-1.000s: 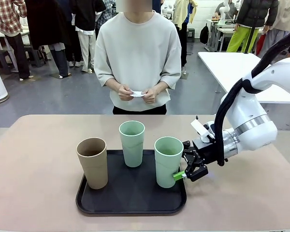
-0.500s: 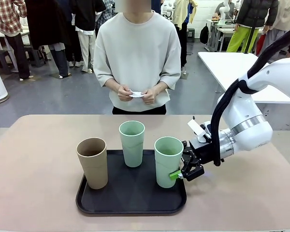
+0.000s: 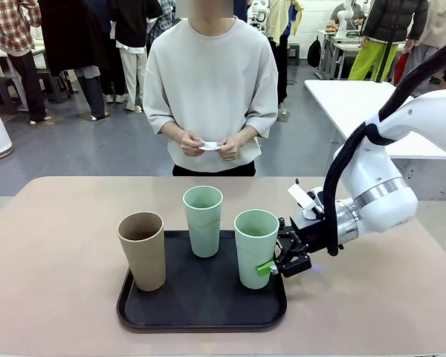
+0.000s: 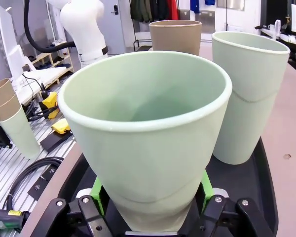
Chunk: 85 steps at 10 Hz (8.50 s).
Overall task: Place coasters on the table and set cups on them.
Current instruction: Pick up one Reusable plastic cup and place it on a coaster set by the human.
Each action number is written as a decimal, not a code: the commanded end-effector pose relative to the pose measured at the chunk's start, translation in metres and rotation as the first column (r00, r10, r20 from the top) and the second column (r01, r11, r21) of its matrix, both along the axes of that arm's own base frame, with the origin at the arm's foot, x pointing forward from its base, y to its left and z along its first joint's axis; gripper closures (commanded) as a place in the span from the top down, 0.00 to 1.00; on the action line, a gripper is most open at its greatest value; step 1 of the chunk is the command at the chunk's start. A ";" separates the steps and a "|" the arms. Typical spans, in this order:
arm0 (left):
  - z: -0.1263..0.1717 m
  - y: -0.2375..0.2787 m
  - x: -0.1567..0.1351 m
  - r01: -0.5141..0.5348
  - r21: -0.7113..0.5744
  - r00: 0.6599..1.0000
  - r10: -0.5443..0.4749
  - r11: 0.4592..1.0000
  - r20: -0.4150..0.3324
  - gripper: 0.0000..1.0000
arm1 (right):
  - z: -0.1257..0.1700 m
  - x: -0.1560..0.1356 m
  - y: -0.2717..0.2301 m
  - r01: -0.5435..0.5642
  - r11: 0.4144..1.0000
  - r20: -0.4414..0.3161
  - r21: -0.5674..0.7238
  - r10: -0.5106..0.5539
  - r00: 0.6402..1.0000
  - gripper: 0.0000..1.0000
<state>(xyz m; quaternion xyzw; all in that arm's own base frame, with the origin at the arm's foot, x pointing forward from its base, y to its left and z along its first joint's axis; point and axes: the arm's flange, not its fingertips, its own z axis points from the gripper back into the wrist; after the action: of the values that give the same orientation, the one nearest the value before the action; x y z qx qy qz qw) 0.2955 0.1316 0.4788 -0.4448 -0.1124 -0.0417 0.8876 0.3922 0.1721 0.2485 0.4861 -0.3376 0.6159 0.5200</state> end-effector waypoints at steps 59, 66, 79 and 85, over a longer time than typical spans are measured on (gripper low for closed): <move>0.000 0.000 0.000 -0.002 -0.006 1.000 0.002 1.000 0.010 1.00 | 0.007 0.239 -0.306 0.181 0.983 0.019 -0.002 -0.181 0.983 0.82; 0.000 0.000 0.000 -0.002 -0.006 1.000 0.002 1.000 0.010 1.00 | 0.005 0.238 -0.306 0.172 0.985 -0.027 -0.006 -0.172 0.985 1.00; 0.000 0.000 0.000 -0.002 -0.006 1.000 0.002 1.000 0.010 1.00 | 0.150 0.160 -0.326 0.290 0.651 0.144 -0.701 -0.269 0.952 1.00; 0.000 0.000 0.000 -0.002 -0.006 1.000 0.002 1.000 0.010 1.00 | 0.278 0.093 -0.248 0.577 0.321 0.404 -0.751 -0.467 0.787 1.00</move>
<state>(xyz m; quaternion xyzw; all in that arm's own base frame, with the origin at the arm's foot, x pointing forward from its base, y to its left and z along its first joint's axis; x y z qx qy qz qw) 0.2958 0.1313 0.4789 -0.4439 -0.1120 -0.0418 0.8881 0.4938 -0.0894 0.5354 0.0300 -0.1639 0.5833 0.7950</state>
